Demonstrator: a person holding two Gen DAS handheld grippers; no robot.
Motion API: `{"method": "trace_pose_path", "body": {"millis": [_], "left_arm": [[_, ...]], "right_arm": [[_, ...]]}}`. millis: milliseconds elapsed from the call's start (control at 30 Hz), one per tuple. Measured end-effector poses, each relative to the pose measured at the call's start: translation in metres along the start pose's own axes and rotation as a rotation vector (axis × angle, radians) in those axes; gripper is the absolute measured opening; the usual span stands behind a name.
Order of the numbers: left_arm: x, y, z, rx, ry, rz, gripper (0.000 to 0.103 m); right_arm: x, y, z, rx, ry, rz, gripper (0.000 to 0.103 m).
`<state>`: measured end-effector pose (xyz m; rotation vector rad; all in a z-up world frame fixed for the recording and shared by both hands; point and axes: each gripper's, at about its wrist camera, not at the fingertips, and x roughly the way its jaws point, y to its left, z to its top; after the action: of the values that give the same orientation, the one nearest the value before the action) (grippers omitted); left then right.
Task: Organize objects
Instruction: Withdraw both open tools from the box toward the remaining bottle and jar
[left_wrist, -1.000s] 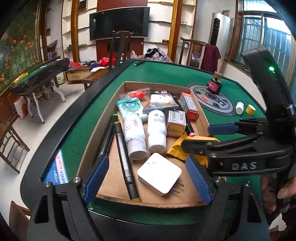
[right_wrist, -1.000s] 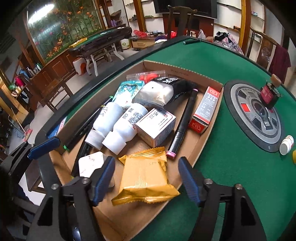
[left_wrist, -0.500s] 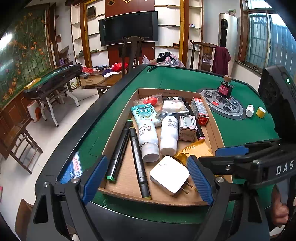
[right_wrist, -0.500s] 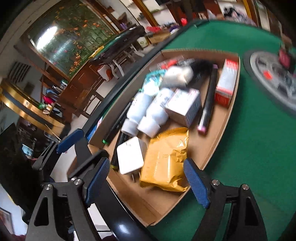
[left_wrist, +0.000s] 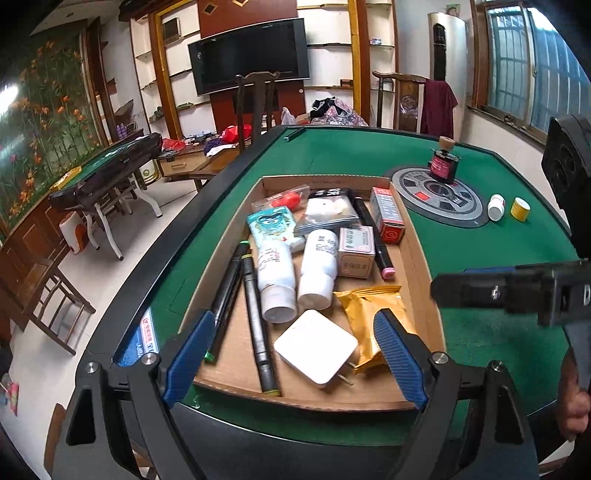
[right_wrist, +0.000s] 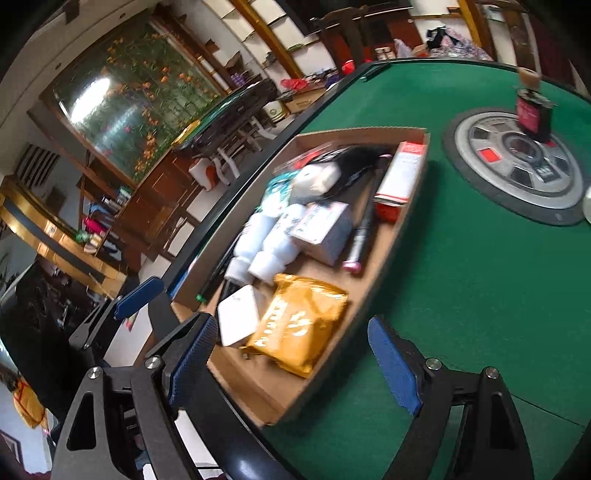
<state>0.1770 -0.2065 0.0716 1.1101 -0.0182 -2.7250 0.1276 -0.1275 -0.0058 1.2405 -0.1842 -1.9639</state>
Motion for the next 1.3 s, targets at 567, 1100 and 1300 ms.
{"method": "trace_pose_path", "body": {"millis": [567,1100,1300], "left_arm": [[0.017,-0.058,0.010,0.133,0.064,0.011,0.087],[0.038,-0.116,0.028,0.232,0.124,-0.045,0.087],[0.051,-0.154,0.063,0.240,0.100,-0.180,0.087]], "right_arm": [[-0.068,-0.112,0.003,0.181,-0.121,-0.088,0.090],[-0.136,-0.198,0.022,0.270,-0.256,-0.279,0.090],[-0.165,-0.250,0.050,0.344,-0.325,-0.440,0.091]]}}
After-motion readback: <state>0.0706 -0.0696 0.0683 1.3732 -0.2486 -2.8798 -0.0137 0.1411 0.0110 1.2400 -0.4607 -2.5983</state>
